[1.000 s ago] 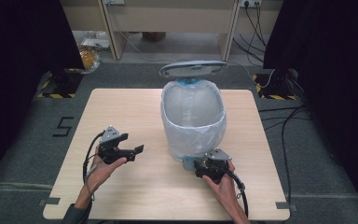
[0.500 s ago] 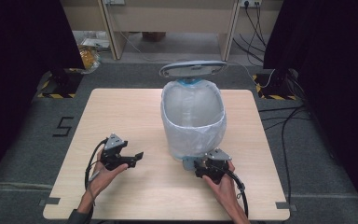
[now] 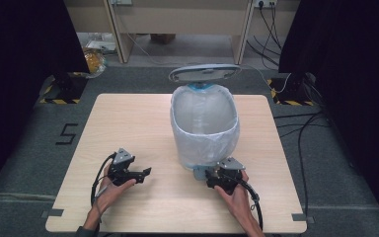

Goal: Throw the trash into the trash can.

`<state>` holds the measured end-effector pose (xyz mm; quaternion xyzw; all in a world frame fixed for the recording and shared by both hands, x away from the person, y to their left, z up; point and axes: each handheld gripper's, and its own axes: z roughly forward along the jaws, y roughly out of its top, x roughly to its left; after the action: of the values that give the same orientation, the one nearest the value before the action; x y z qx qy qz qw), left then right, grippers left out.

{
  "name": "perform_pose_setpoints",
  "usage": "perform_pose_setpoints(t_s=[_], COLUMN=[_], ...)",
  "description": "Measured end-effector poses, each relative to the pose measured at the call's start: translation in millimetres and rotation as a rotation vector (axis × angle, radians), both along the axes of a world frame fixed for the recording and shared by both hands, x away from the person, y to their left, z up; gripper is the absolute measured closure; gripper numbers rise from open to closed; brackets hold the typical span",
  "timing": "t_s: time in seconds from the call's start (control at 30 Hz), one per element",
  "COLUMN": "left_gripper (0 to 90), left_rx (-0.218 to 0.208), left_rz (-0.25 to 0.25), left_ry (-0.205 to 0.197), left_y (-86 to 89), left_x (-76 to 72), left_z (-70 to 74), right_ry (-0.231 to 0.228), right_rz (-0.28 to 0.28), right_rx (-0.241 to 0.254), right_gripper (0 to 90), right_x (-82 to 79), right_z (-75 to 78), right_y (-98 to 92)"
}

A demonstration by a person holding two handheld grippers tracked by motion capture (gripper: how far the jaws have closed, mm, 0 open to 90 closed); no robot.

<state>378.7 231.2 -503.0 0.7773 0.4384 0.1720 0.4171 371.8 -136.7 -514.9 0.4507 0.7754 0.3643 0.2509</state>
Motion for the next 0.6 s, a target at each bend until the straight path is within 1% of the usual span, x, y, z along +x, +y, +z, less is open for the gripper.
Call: perform_pose_setpoints(t_s=[0.13,0.23,0.37,0.47,0.6], left_gripper=[15.4,15.4,15.5,15.5,15.5], left_rx=[0.011,0.032,0.034,0.055,0.065], left_rz=[0.005,0.009,0.009,0.002,-0.013], left_ry=[0.006,0.016,0.024,0.031,0.035], left_y=[1.2,2.3,2.9,2.7,1.3], left_x=[-1.7,-3.1,-5.6,-7.7,-11.9], left_z=[-4.1,-9.2,-13.3,-14.2,-15.4], right_ry=[0.002,0.003,0.002,0.003,0.003], right_rz=[0.001,0.002,0.000,0.001,0.000], right_rx=[0.001,0.002,0.002,0.002,0.003], right_gripper=[15.5,15.5,15.5,15.5,15.5], right_x=[0.1,0.3,0.1,0.2,0.1], right_z=[0.0,0.0,0.0,-0.1,-0.1], right_y=[-0.3,-0.5,-0.3,-0.5,-0.4])
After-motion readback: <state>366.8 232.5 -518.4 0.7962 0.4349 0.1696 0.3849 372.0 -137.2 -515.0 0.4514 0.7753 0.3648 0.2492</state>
